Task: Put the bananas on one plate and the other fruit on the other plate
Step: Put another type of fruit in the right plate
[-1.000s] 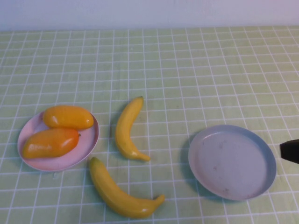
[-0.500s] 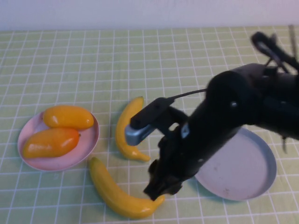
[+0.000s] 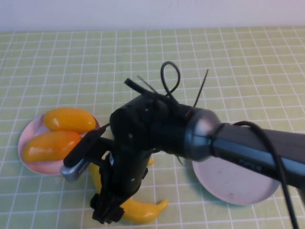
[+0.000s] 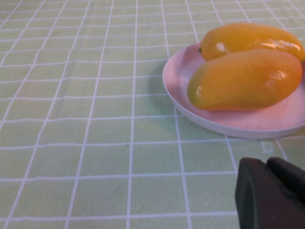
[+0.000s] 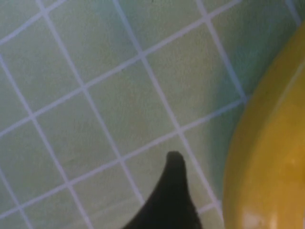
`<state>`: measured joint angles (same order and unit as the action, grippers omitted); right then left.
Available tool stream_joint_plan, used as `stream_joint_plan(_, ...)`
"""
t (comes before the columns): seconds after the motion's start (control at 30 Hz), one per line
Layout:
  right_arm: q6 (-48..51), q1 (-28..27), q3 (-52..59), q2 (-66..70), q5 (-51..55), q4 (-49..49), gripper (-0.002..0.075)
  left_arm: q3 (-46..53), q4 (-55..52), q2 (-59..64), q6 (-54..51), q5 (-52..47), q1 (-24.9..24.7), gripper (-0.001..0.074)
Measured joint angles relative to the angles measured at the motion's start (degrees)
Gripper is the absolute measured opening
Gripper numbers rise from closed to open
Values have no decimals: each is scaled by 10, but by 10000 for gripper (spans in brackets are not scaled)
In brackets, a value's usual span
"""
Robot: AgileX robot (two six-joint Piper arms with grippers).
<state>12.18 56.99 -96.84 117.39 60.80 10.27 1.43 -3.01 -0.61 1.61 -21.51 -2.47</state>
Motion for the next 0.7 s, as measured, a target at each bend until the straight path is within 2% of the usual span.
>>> stream_joint_plan(0.27,-1,3,-33,64,2,-41,552,0,0,0,0,0,0,4)
stream_joint_plan(0.37,-1,3,-37,71,3,-50,493,0,0,0,0,0,0,4)
stream_joint_plan(0.5,-12,3,-39,72,3,-53,310,0,0,0,0,0,0,4)
stream_joint_plan(0.7,-96,2,-36,26,20,-67,316,0,0,0,0,0,0,4)
